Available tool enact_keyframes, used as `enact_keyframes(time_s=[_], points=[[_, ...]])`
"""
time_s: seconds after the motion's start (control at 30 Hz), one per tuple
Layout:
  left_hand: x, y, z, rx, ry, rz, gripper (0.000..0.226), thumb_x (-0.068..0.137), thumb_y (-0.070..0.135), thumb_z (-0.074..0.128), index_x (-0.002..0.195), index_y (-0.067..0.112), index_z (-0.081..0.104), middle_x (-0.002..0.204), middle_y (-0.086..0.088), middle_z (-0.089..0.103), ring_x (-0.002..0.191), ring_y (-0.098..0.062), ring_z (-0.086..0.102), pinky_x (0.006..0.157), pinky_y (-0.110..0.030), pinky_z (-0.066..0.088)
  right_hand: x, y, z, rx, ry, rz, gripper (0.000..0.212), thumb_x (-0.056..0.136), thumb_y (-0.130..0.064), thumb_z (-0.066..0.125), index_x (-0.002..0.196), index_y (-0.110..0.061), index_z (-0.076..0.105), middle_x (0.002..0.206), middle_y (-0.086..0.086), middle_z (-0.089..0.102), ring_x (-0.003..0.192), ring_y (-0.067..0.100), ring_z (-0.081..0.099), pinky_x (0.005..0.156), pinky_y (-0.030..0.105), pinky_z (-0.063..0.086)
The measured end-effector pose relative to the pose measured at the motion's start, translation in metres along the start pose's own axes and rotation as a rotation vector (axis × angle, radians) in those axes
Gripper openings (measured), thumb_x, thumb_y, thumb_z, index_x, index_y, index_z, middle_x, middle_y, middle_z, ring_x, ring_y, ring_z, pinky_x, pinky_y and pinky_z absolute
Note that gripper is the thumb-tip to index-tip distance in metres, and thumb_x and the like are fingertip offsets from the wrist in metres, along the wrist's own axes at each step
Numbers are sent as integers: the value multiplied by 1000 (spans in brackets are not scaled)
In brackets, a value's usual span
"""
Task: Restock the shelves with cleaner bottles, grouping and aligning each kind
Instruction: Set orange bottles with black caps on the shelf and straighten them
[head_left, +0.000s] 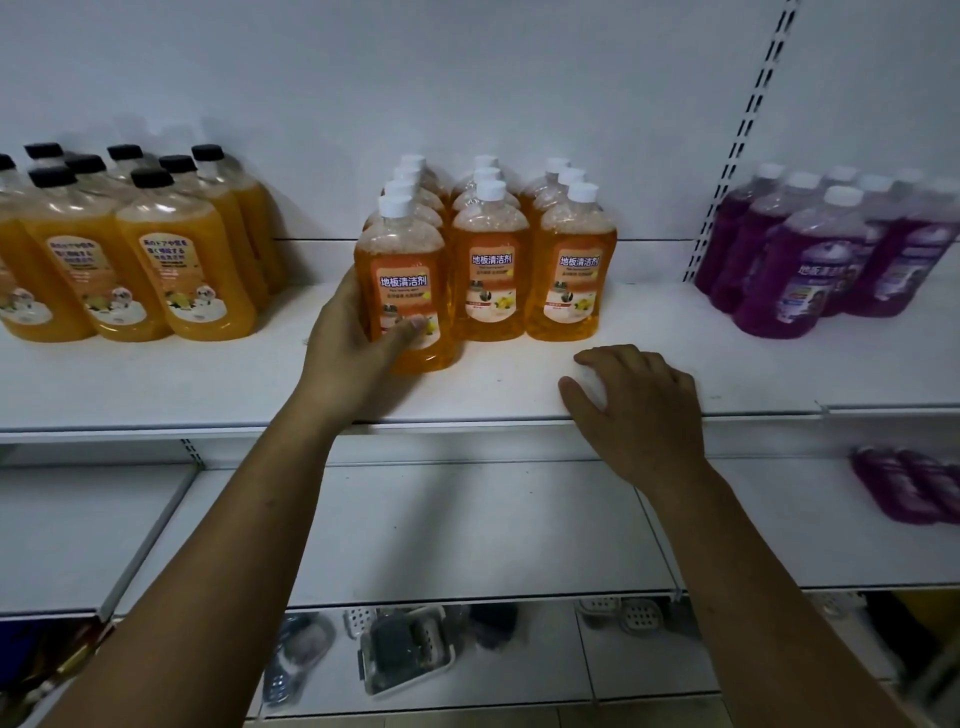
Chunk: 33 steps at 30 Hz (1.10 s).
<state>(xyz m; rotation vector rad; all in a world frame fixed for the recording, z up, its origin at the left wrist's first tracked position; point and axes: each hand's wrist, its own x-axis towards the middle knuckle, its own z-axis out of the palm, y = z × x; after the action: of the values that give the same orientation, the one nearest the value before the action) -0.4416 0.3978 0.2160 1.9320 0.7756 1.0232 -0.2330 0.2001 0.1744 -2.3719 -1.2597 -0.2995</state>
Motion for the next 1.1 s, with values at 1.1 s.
enact_keyframes(time_s=[1.1], points=[[-7,-4,5,44,-2,9,90,84,33,86,157,30,33,150,9,55,135,-14,55,111,-40,48,-1,0,1,8,22,0,65,92,-68,35,133,-28,66,141,-1,65,125,24,61,110,47,42]])
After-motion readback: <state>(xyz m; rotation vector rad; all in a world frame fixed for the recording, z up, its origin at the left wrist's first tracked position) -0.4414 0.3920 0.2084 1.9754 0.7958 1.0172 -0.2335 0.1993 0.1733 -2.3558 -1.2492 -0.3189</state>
